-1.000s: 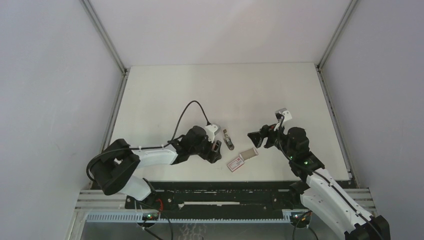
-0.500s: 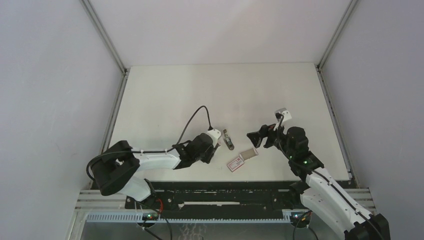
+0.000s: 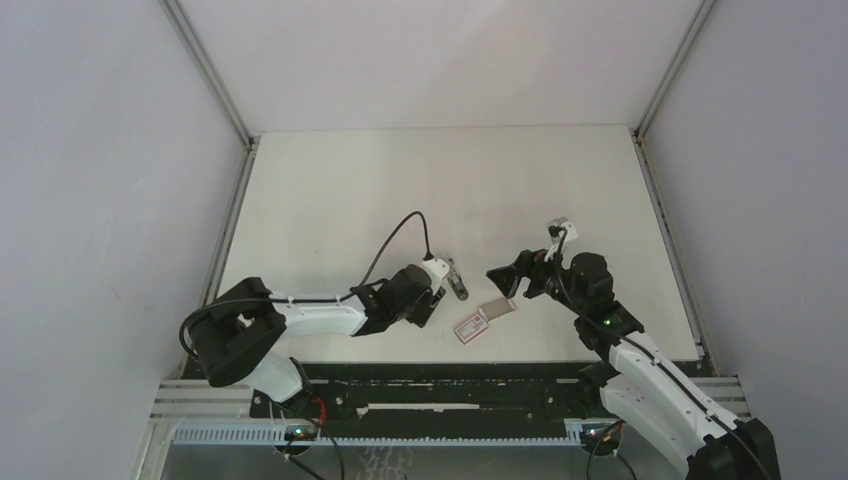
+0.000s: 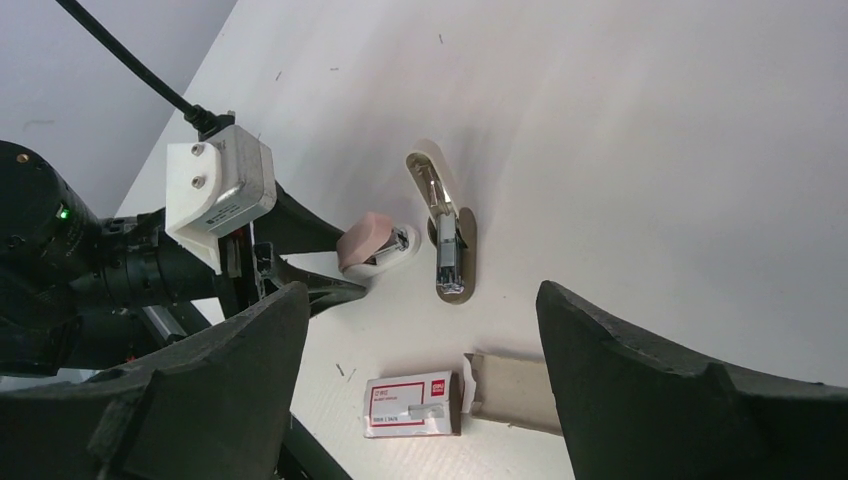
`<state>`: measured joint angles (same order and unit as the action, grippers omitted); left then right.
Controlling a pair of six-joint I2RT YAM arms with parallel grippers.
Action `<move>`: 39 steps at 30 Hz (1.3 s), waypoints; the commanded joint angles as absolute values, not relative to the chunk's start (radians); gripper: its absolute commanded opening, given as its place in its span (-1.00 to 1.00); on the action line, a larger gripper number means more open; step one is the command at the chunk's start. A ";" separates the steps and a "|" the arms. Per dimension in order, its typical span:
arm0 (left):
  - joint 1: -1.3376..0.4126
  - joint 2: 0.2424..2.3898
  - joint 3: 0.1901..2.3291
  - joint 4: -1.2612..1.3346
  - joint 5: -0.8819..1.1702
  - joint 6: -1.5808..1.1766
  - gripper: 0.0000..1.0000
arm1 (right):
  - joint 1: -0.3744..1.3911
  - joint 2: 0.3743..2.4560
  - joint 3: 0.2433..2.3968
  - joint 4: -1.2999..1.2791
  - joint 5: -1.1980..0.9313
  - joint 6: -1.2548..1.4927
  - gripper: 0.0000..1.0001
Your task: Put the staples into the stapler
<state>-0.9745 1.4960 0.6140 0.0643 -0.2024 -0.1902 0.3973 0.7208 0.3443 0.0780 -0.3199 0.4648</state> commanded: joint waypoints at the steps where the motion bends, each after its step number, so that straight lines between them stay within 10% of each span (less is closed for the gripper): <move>1: -0.980 1.513 0.673 0.086 -0.192 -0.157 0.04 | 0.390 0.703 0.331 0.133 -0.322 0.505 0.66; 10: -0.980 1.532 0.686 0.094 -0.173 -0.153 -0.15 | 0.389 0.701 0.332 0.128 -0.372 0.491 0.66; 18: -0.980 1.495 0.675 0.118 -0.170 -0.167 -0.99 | 0.386 0.664 0.318 0.014 -0.295 0.728 0.68; 39: -0.983 1.210 0.514 0.302 0.103 -0.246 -1.00 | 0.688 0.919 0.251 0.508 -0.274 1.007 1.00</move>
